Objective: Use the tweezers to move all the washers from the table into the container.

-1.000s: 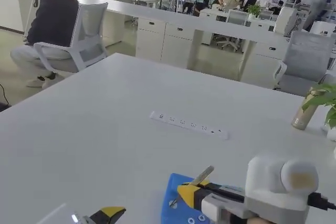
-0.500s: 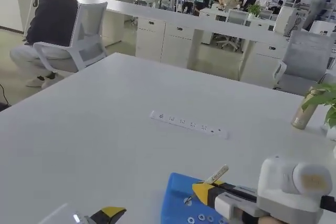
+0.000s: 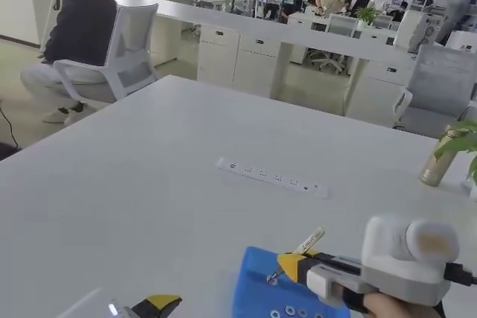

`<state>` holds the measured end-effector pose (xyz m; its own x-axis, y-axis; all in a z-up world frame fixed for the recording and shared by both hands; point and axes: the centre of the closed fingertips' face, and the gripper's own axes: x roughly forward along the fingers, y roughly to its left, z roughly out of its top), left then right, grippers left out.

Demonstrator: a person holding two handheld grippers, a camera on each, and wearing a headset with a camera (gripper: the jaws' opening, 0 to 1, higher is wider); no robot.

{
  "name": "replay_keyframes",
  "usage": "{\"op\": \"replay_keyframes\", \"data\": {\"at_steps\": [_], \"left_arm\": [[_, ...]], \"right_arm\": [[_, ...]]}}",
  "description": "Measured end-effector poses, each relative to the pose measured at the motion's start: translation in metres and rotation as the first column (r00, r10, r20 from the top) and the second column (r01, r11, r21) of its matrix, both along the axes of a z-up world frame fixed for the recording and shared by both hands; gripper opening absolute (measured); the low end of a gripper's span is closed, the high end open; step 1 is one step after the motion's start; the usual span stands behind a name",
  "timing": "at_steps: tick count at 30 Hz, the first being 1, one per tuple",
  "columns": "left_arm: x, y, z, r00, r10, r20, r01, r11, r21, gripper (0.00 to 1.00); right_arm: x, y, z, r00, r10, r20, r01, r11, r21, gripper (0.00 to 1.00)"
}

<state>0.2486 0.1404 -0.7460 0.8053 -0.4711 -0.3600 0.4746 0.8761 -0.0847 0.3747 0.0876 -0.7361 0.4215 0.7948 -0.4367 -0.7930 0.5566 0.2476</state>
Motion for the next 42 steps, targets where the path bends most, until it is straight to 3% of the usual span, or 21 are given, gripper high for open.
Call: {"op": "replay_keyframes", "data": {"at_steps": [10, 22, 42], "left_arm": [[0.0, 0.001, -0.001, 1.0, -0.001, -0.001, 0.001, 1.0, 0.003, 0.65], [-0.001, -0.001, -0.001, 1.0, -0.008, -0.002, 0.008, 1.0, 0.005, 0.65], [-0.001, 0.001, -0.001, 1.0, -0.002, -0.003, 0.002, 1.0, 0.009, 0.64]], "right_arm": [[0.012, 0.001, -0.017, 1.0, 0.029, -0.001, -0.029, 0.997, -0.071, 0.03], [0.012, 0.003, -0.034, 0.996, 0.085, -0.007, -0.085, 0.985, -0.149, 0.03], [0.006, 0.01, -0.056, 0.989, 0.142, -0.027, -0.145, 0.961, -0.235, 0.03]]}}
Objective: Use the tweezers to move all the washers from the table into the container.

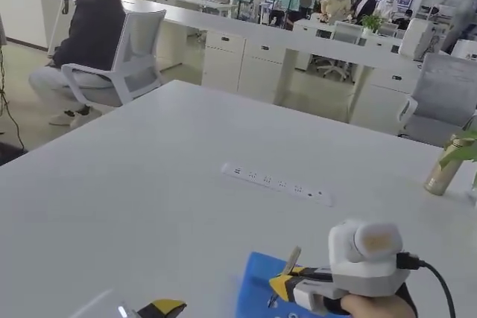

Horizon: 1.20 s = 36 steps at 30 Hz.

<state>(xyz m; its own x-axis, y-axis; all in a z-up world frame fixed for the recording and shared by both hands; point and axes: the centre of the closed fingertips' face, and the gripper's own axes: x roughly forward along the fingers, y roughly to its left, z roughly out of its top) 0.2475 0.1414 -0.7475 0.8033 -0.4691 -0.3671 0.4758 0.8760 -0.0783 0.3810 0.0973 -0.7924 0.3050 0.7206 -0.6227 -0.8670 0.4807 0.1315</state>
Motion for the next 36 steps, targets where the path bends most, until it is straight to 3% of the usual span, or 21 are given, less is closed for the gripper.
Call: {"op": "replay_keyframes", "data": {"at_steps": [26, 36], "left_arm": [[0.0, 0.0, -0.001, 1.0, 0.0, -0.002, 0.0, 1.0, 0.011, 0.61], [-0.001, -0.001, -0.002, 1.0, -0.003, -0.003, 0.003, 1.0, 0.013, 0.61]], "right_arm": [[-0.009, 0.0, -0.022, 0.998, 0.062, 0.0, -0.062, 0.995, -0.078, 0.03], [-0.009, 0.001, -0.021, 0.998, 0.058, 0.014, -0.057, 0.996, -0.066, 0.03]]}}
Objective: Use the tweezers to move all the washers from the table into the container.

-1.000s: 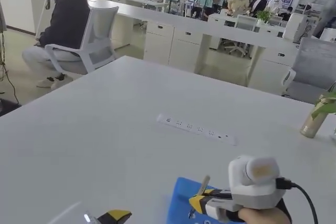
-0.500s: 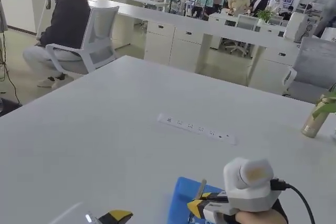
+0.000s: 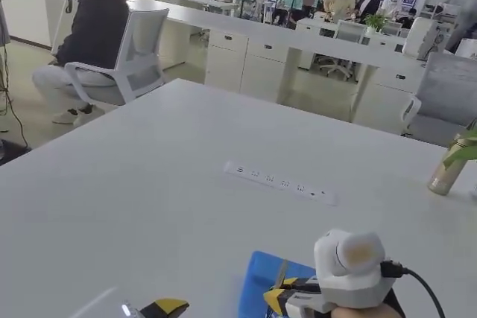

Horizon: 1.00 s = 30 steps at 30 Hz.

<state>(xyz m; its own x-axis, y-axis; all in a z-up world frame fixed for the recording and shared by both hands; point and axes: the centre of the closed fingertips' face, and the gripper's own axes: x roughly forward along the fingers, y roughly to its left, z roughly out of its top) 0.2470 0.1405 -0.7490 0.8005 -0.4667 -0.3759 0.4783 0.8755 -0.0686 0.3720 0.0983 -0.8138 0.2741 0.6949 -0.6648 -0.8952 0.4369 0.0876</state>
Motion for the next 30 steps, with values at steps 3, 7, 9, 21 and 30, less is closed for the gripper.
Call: {"op": "replay_keyframes", "data": {"at_steps": [3, 7, 9, 21, 30], "left_arm": [[0.0, 0.0, 0.0, 1.0, 0.0, 0.0, 0.0, 1.0, -0.001, 0.61], [0.0, 0.0, 0.0, 1.0, -0.002, -0.001, 0.002, 1.0, 0.001, 0.61], [0.0, 0.0, 0.0, 1.0, -0.002, 0.0, 0.002, 1.0, 0.001, 0.61], [0.0, -0.001, -0.001, 1.0, -0.005, -0.005, 0.005, 1.0, 0.002, 0.61], [0.0, -0.002, -0.002, 1.0, -0.013, -0.01, 0.013, 1.0, 0.011, 0.61]], "right_arm": [[-0.001, 0.0, 0.001, 1.0, -0.006, -0.004, 0.006, 1.0, 0.006, 0.04], [-0.001, -0.001, 0.001, 1.0, -0.015, -0.006, 0.015, 1.0, 0.011, 0.04], [-0.002, -0.002, 0.002, 1.0, -0.018, -0.003, 0.018, 1.0, 0.013, 0.04], [0.004, -0.005, 0.02, 0.997, -0.05, 0.057, 0.046, 0.997, 0.066, 0.04], [0.005, -0.007, 0.044, 0.994, -0.075, 0.085, 0.064, 0.989, 0.133, 0.04]]}}
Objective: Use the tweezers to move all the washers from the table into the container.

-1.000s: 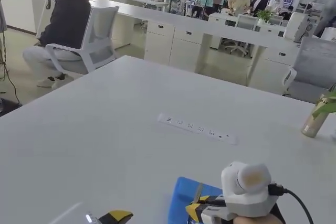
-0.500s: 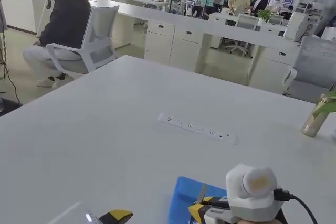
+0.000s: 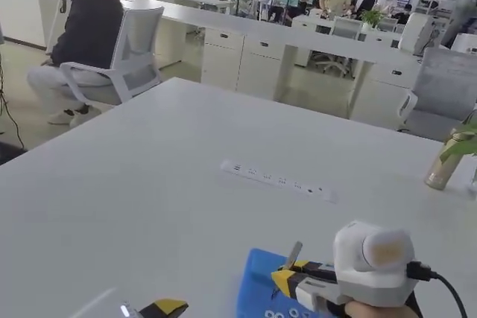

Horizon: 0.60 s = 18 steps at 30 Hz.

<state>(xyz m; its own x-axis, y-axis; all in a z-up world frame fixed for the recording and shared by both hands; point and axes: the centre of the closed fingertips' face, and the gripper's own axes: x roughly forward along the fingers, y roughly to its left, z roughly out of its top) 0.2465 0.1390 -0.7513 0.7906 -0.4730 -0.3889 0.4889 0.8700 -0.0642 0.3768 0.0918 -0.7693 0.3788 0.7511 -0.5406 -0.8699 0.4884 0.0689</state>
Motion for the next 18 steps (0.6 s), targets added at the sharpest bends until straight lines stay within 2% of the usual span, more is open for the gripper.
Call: {"op": "replay_keyframes", "data": {"at_steps": [10, 18], "left_arm": [[0.0, -0.001, -0.002, 1.0, -0.008, -0.01, 0.008, 1.0, 0.004, 0.61], [-0.002, -0.005, -0.005, 0.999, -0.029, -0.023, 0.029, 0.999, 0.013, 0.61]], "right_arm": [[-0.006, -0.004, 0.021, 1.0, -0.011, 0.027, 0.01, 0.999, 0.052, 0.04], [-0.02, -0.005, 0.031, 1.0, 0.001, 0.012, -0.003, 0.994, 0.105, 0.04]]}}
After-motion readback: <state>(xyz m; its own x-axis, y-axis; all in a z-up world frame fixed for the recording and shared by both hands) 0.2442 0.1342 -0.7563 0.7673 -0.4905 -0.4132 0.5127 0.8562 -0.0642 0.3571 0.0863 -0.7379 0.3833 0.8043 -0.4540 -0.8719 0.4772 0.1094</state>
